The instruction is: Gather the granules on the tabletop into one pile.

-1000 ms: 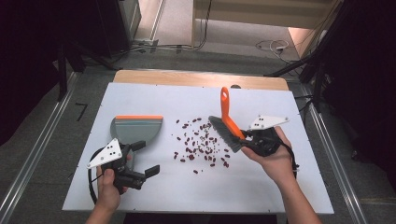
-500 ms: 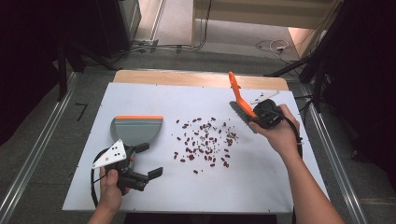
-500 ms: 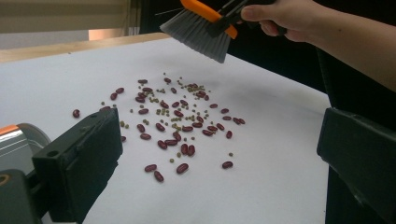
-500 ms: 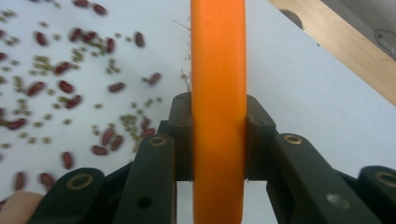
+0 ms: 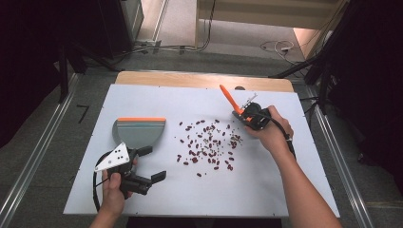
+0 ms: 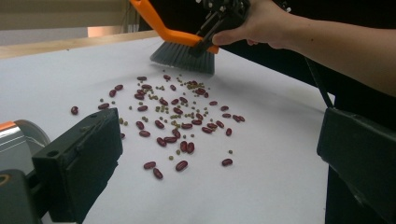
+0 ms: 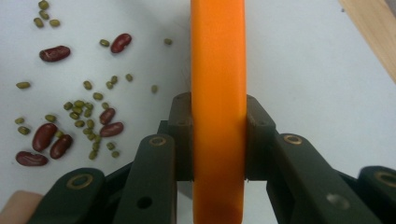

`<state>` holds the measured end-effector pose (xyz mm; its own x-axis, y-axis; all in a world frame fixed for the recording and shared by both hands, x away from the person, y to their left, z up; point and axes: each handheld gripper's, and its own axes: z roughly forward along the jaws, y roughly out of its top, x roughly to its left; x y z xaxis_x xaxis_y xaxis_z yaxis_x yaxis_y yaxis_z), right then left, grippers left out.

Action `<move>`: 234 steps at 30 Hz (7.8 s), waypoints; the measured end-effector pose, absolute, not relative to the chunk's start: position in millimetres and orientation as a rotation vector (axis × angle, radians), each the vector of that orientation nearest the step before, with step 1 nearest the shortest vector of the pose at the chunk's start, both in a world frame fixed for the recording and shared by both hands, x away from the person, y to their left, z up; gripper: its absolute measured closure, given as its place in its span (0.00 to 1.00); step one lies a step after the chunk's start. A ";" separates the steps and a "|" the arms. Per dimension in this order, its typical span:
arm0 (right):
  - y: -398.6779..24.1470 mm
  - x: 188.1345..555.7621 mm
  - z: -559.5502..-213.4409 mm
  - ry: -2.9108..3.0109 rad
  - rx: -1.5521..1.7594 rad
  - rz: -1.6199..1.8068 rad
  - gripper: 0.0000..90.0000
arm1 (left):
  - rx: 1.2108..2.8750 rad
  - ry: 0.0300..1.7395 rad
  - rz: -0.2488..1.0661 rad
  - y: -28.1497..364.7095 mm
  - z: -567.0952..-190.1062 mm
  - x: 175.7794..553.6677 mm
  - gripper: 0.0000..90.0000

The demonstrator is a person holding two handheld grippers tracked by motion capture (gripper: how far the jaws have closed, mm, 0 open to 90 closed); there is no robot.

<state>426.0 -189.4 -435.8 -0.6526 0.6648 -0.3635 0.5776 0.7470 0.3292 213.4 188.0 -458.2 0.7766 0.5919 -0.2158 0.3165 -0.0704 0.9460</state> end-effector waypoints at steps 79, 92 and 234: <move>-101.2 407.5 -443.3 2.639 0.437 0.168 0.77 | 1.663 0.730 0.255 191.8 -458.3 214.5 0.02; -104.9 363.0 -445.1 2.673 0.320 0.187 0.76 | 1.656 0.736 0.259 192.4 -457.8 214.2 0.01; -57.1 330.0 -404.9 2.974 0.585 0.682 0.76 | 1.520 0.839 0.388 226.1 -457.3 207.9 0.01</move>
<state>330.0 -57.1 -404.9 -0.9285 0.3680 0.0494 0.3528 0.8328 0.4265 207.9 226.1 -457.3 0.6743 0.6994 -0.2369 0.2729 0.0621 0.9600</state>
